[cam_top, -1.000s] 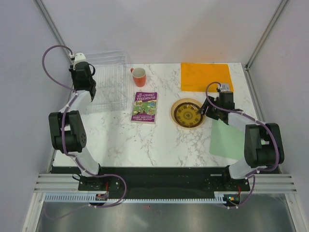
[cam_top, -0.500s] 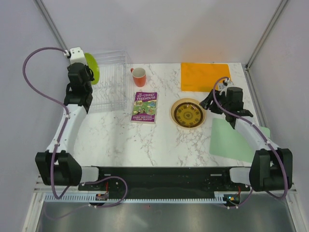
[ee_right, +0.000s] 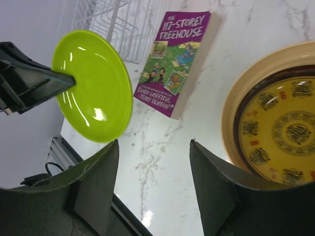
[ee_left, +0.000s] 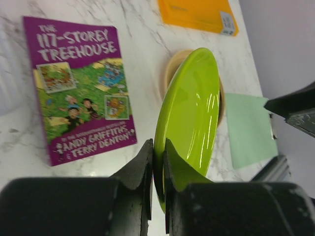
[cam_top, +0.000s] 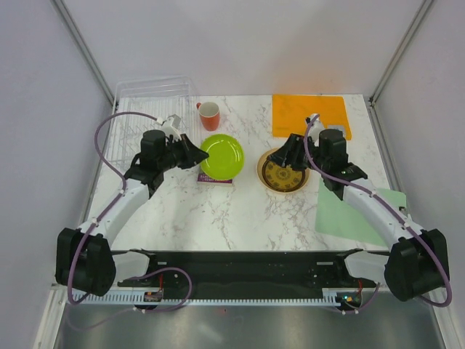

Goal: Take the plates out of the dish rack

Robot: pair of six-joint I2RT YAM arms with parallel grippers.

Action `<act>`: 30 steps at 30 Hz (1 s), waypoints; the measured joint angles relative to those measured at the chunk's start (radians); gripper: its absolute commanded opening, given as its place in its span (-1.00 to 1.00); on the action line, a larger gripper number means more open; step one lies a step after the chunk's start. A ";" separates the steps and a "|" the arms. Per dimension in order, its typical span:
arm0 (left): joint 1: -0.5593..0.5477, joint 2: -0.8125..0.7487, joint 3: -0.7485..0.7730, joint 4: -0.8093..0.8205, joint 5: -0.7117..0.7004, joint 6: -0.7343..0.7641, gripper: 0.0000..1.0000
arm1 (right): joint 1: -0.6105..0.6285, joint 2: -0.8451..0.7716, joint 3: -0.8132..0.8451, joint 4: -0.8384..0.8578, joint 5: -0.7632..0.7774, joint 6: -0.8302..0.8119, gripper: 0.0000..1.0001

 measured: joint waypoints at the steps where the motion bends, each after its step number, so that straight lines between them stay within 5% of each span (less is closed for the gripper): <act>1: -0.013 0.000 -0.016 0.019 0.017 -0.025 -0.95 | 0.016 0.004 0.003 0.012 -0.006 0.011 0.34; 13: -0.139 0.010 -0.035 0.180 0.065 -0.156 -0.95 | 0.146 0.098 0.015 0.113 -0.003 0.097 0.31; 14: -0.146 0.016 -0.036 0.192 0.068 -0.164 -0.95 | 0.150 0.105 0.015 0.124 -0.006 0.103 0.18; 16: -0.159 0.029 -0.042 0.222 0.078 -0.177 -0.95 | 0.154 0.116 0.015 0.149 -0.010 0.115 -0.70; 17: -0.163 0.035 -0.045 0.234 0.084 -0.183 -0.95 | 0.154 0.120 0.015 0.163 -0.014 0.118 -1.00; 24: -0.163 0.062 -0.064 0.249 0.064 -0.191 0.22 | 0.154 0.100 0.011 0.147 0.018 0.123 -1.00; 30: -0.172 -0.040 -0.102 0.095 -0.129 -0.111 0.32 | 0.065 0.000 0.006 -0.030 0.191 0.051 -1.00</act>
